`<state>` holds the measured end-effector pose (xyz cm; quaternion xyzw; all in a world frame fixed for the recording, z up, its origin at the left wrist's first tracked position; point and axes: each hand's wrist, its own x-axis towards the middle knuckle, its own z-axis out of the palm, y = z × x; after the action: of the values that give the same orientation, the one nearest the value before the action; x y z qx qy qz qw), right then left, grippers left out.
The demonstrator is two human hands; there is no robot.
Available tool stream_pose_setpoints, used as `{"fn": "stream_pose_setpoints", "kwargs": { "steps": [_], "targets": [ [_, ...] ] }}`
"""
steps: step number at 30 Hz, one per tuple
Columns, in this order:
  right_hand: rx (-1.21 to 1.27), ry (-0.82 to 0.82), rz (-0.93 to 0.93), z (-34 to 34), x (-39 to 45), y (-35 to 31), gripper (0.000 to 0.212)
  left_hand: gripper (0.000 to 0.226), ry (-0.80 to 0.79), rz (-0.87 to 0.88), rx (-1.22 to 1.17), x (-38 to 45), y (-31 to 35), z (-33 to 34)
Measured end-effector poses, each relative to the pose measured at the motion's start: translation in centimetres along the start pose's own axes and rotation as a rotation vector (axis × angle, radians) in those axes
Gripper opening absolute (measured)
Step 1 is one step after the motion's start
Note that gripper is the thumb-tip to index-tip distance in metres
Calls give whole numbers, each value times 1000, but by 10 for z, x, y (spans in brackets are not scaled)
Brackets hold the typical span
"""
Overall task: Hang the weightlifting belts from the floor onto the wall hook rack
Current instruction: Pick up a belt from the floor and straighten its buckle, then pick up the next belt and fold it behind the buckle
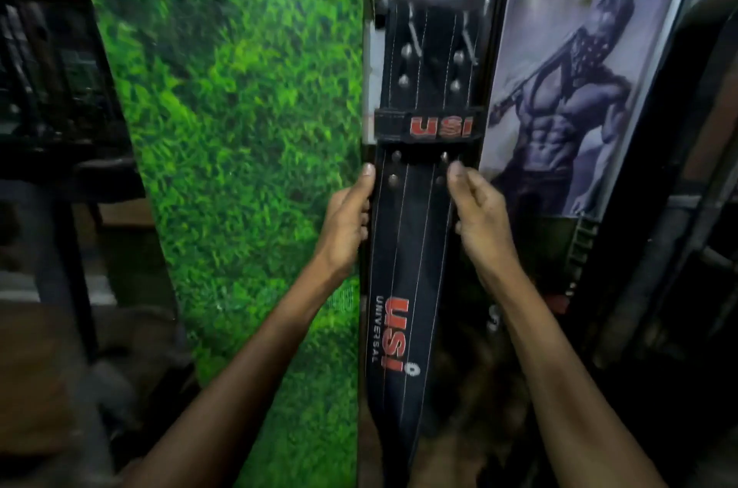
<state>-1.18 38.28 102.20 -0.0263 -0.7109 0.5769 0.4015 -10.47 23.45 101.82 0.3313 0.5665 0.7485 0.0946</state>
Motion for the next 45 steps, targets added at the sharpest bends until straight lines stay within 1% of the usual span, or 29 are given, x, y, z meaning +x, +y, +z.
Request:
{"fn": "stream_pose_setpoints", "kwargs": {
  "steps": [2,4,8,10,11,13,15,17,18,19,21,22,24,25,27,29,31,34,36,39,41,43,45],
  "targets": [
    [-8,-28,38,4,-21,26,29,38,-25,-43,18,-17,-22,0],
    [-9,-26,116,9,-45,51,32,36,-56,-91,16,-38,-46,-3],
    [-88,-13,260,14,-97,106,35,39,3,-235,139,-78,-105,-16],
    [-99,-23,338,16,-126,136,37,45,-21,-309,206,-99,-137,-25],
    [-105,-28,379,17,-140,152,39,44,-38,-363,225,-111,-155,-30],
    [-120,-54,470,18,-170,186,38,30,-97,-447,265,-135,-189,-37],
    [-146,-77,560,20,-204,219,31,8,-158,-497,304,-157,-227,-43],
    [-176,-91,645,22,-239,250,26,22,-198,-535,363,-178,-272,-55],
    [-200,-98,676,24,-255,263,26,24,-203,-557,385,-189,-290,-60],
    [-232,-115,709,25,-271,275,24,22,-200,-567,403,-201,-309,-64],
    [-305,-130,764,28,-300,297,19,12,-168,-580,412,-225,-339,-68],
    [-348,-120,780,29,-314,312,26,11,-160,-578,405,-234,-352,-67],
    [-434,-125,846,28,-345,343,51,11,-161,-628,413,-257,-386,-69],
    [-438,-141,882,27,-361,360,55,13,-161,-671,407,-267,-401,-71],
    [-411,-163,934,25,-396,395,49,22,-146,-757,392,-297,-448,-79],
    [-441,-147,1010,26,-430,422,46,30,-118,-848,440,-331,-481,-83],
    [-482,-150,1128,30,-461,453,40,27,-67,-934,425,-369,-514,-87],
    [-498,-166,1275,44,-509,505,39,25,-6,-983,441,-423,-564,-99],
    [-478,-180,1302,55,-542,538,41,20,-16,-1011,471,-455,-600,-114],
    [-427,-229,1331,79,-582,581,41,16,19,-1034,553,-500,-648,-140],
    [-368,-244,1403,92,-608,614,37,13,20,-1056,639,-527,-684,-159],
    [-334,-244,1452,105,-630,650,33,16,27,-1067,710,-541,-718,-181],
    [-326,-247,1456,115,-652,684,17,23,31,-1073,744,-549,-754,-201]
  ]
}}
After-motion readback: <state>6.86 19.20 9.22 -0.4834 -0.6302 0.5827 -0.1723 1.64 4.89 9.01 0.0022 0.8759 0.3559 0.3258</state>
